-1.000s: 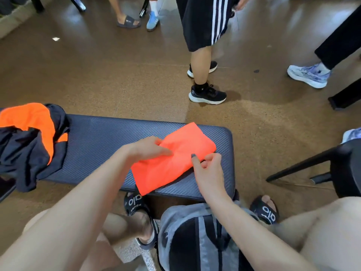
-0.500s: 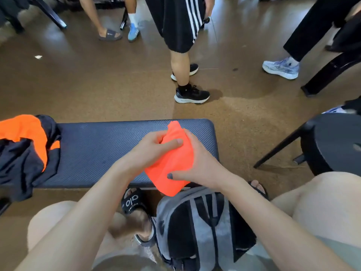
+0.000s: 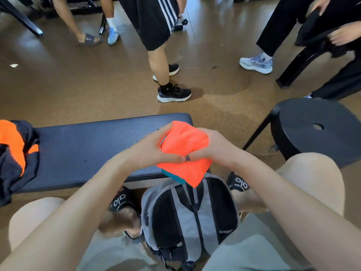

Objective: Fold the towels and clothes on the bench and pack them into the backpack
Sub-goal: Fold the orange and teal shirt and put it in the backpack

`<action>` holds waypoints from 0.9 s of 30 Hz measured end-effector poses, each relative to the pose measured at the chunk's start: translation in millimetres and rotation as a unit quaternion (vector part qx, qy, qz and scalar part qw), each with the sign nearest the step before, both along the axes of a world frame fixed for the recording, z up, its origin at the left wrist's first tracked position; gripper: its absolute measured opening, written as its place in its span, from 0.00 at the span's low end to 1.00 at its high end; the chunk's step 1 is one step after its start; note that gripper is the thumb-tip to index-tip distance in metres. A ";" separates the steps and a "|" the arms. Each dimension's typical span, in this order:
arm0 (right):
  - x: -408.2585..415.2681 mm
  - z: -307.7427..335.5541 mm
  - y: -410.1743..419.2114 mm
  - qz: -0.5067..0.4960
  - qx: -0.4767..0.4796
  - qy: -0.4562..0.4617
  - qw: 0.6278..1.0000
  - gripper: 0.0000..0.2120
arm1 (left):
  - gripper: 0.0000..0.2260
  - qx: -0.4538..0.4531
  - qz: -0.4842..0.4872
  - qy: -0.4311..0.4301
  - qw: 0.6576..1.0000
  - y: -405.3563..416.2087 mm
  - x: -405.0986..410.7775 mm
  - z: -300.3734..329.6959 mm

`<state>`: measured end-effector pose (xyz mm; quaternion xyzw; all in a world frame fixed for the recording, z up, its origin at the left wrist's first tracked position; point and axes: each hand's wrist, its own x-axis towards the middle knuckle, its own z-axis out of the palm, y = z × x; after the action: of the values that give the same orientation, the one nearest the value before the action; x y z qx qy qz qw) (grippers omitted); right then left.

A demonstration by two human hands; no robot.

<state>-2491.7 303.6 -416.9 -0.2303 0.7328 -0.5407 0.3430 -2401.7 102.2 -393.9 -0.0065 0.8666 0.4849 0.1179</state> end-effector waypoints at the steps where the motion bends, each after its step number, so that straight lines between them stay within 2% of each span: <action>1: -2.3 2.3 2.7 0.005 0.000 -0.004 1.000 0.26 | 0.35 0.018 0.008 -0.010 1.000 1.7 0.1 -0.5; 3: -4.9 3.8 6.6 -0.004 0.004 0.000 1.000 0.29 | 0.36 0.014 0.030 -0.010 0.999 3.5 0.3 -4.4; 5: -4.2 -3.1 8.6 -0.041 -0.014 -0.021 0.999 0.34 | 0.29 0.020 0.049 0.006 0.999 4.7 0.9 -11.9; 7: 1.8 -16.0 8.7 -0.093 -0.080 -0.122 0.985 0.38 | 0.23 0.036 0.091 0.028 0.995 7.8 2.1 -19.0; 9: 12.2 -28.0 8.0 -0.116 -0.157 -0.242 0.950 0.33 | 0.16 0.047 0.146 0.059 0.986 14.5 2.2 -26.9; 12: 25.1 -36.6 10.4 -0.078 -0.159 -0.332 0.926 0.23 | 0.10 0.059 0.187 0.096 0.976 30.7 4.5 -39.2; 14: 24.5 -42.0 12.3 -0.062 -0.150 -0.341 0.926 0.23 | 0.10 0.069 0.202 0.097 0.972 39.0 9.0 -45.4; 17: 13.3 -49.8 12.7 -0.089 -0.129 -0.310 0.938 0.31 | 0.12 0.059 0.201 0.086 0.974 40.7 16.5 -57.1; 19: 4.7 -50.5 14.4 -0.126 -0.106 -0.273 0.948 0.35 | 0.14 0.111 0.205 0.075 0.969 42.1 27.0 -67.7; 21: -6.5 -49.4 19.7 -0.168 -0.096 -0.230 0.954 0.34 | 0.13 0.158 0.258 0.060 0.951 42.4 43.3 -83.1; 22: -12.2 -49.4 23.9 -0.193 -0.097 -0.223 0.951 0.33 | 0.14 0.128 0.273 0.051 0.952 40.5 53.6 -91.5; 23: -17.6 -50.0 28.4 -0.212 -0.102 -0.223 0.946 0.33 | 0.17 0.043 0.264 0.023 0.963 35.9 64.6 -101.0; 25: -25.5 -55.2 35.8 -0.234 -0.109 -0.229 0.939 0.34 | 0.28 -0.160 0.169 -0.061 0.971 27.3 83.1 -118.4; 26: -26.3 -58.0 38.8 -0.239 -0.106 -0.235 0.936 0.35 | 0.34 -0.227 0.124 -0.096 0.961 25.5 88.6 -124.8; 27: -25.6 -61.3 40.6 -0.240 -0.104 -0.244 0.934 0.35 | 0.37 -0.255 0.105 -0.116 0.954 25.0 89.7 -130.3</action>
<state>-2517.2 344.2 -478.2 0.0572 0.6001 -0.7195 0.3449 -2312.0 127.2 -524.3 -0.1832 0.9362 0.2536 0.1601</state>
